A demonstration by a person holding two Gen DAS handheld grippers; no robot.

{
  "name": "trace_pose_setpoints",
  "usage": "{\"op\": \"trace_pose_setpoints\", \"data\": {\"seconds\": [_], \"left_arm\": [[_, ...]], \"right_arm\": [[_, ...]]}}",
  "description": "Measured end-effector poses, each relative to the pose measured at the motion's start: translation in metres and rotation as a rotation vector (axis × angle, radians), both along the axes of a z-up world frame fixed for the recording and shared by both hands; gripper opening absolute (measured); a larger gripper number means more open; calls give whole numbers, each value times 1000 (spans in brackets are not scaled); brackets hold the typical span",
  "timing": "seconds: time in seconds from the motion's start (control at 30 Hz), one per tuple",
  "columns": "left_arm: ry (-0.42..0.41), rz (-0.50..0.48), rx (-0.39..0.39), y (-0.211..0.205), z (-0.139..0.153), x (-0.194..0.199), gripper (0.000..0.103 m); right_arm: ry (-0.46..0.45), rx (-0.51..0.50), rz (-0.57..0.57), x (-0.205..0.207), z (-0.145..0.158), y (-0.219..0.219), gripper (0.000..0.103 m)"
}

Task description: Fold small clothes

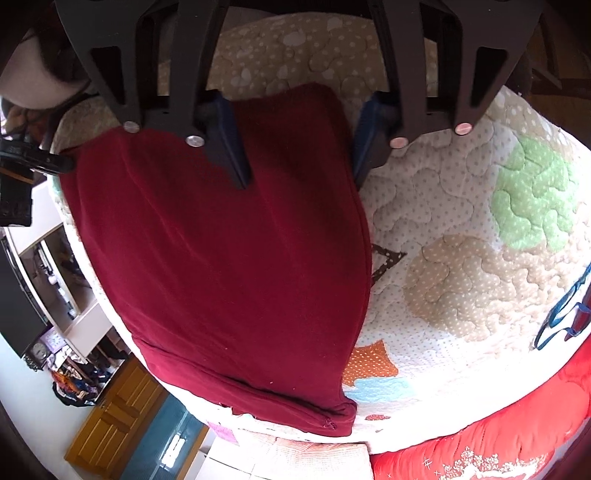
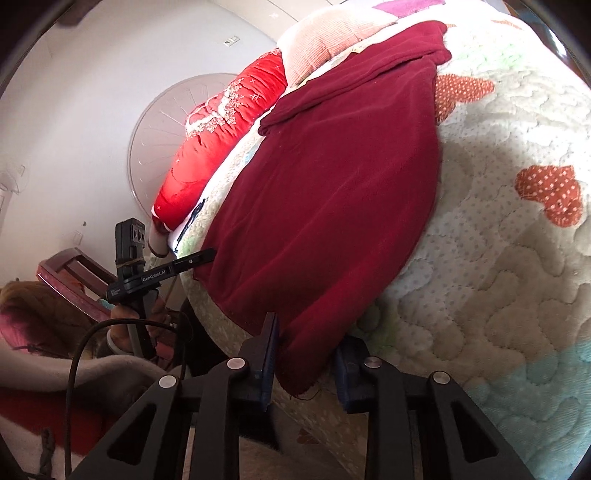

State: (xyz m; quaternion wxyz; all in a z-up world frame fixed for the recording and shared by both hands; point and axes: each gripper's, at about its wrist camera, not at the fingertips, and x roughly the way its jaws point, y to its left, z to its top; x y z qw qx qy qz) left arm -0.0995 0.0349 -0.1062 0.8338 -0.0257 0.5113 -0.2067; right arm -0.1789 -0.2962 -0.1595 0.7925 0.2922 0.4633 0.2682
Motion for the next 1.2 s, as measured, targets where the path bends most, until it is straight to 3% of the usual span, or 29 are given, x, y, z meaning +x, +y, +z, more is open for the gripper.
{"op": "trace_pose_setpoints", "data": {"seconds": [0.13,0.27,0.4,0.47,0.5,0.57,0.7,0.87,0.97,1.2], "left_arm": [[2,-5,-16,0,0,-1,45],[14,-22,-51,-2,4,0,19],[20,-36,-53,-2,5,1,19],[45,-30,-87,3,4,4,20],[60,-19,-107,7,3,5,27],[98,4,-156,15,2,6,31],[119,19,-196,27,3,3,31],[90,-1,-152,22,6,-3,31],[71,-25,-154,27,10,-9,23],[108,-1,-153,33,-1,-10,23]], "right_arm": [[-5,5,-1,3,-2,2,27],[-23,-9,7,2,3,7,26],[-20,2,9,5,2,4,22],[-1,-7,15,5,-4,4,22],[5,11,5,5,-6,0,22],[18,60,-18,4,-10,-4,23],[11,60,-15,4,-10,-5,26],[5,48,-13,6,-8,0,26],[-10,48,-14,7,-4,2,25],[9,95,-36,14,-13,1,26]]}}
